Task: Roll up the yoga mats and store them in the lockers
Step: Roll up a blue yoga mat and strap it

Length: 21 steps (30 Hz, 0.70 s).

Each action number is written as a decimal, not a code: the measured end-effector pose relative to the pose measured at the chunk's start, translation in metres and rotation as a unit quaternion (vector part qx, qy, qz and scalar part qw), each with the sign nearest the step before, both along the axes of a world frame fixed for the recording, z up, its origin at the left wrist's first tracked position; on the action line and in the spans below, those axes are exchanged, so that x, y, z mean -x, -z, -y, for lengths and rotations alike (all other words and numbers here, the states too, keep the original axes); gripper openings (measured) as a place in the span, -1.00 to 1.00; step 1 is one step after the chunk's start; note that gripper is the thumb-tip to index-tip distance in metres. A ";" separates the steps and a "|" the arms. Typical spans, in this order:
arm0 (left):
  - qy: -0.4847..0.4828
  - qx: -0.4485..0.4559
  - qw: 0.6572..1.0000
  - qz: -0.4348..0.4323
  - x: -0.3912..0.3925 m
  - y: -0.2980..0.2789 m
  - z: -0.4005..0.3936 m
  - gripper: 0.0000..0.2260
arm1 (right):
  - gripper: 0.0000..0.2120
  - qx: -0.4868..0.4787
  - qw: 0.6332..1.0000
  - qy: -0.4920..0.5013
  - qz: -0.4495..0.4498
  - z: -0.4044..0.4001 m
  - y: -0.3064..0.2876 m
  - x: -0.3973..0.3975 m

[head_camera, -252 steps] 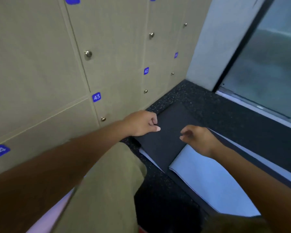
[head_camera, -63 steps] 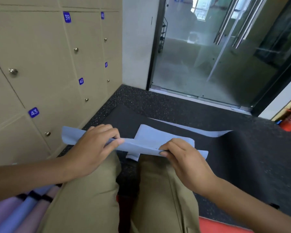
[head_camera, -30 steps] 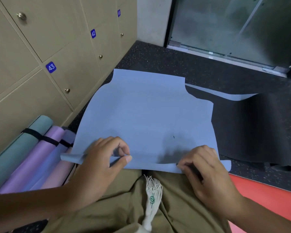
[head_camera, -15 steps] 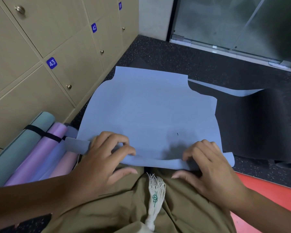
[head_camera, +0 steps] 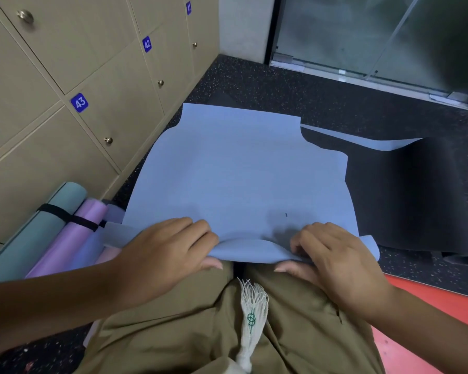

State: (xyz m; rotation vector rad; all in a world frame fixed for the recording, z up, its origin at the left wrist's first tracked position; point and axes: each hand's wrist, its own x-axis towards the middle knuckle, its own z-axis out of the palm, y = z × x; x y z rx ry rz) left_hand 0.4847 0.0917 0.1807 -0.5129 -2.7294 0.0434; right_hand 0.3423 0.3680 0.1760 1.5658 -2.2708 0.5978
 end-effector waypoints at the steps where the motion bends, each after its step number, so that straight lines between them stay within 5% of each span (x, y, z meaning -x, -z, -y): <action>1: 0.005 -0.005 1.000 -0.005 0.001 0.000 0.000 -0.58 | -0.52 -0.003 1.000 -0.002 -0.010 0.000 0.001 0.001; 5: 0.014 -0.014 1.000 -0.003 0.009 -0.003 0.002 -0.62 | -0.51 -0.018 0.999 -0.010 -0.050 0.000 0.002 0.004; 9: -0.012 -0.125 0.985 0.116 0.017 -0.011 0.010 -0.59 | -0.50 -0.014 0.999 0.013 -0.035 0.004 -0.001 0.009; 13: -0.094 -0.244 0.943 0.205 0.024 -0.013 0.017 -0.55 | -0.53 -0.025 0.998 0.042 0.036 0.010 -0.006 0.013; 21: -0.146 -0.341 0.899 0.231 0.035 -0.012 0.020 -0.56 | -0.52 -0.052 0.977 0.092 0.183 0.016 -0.014 0.022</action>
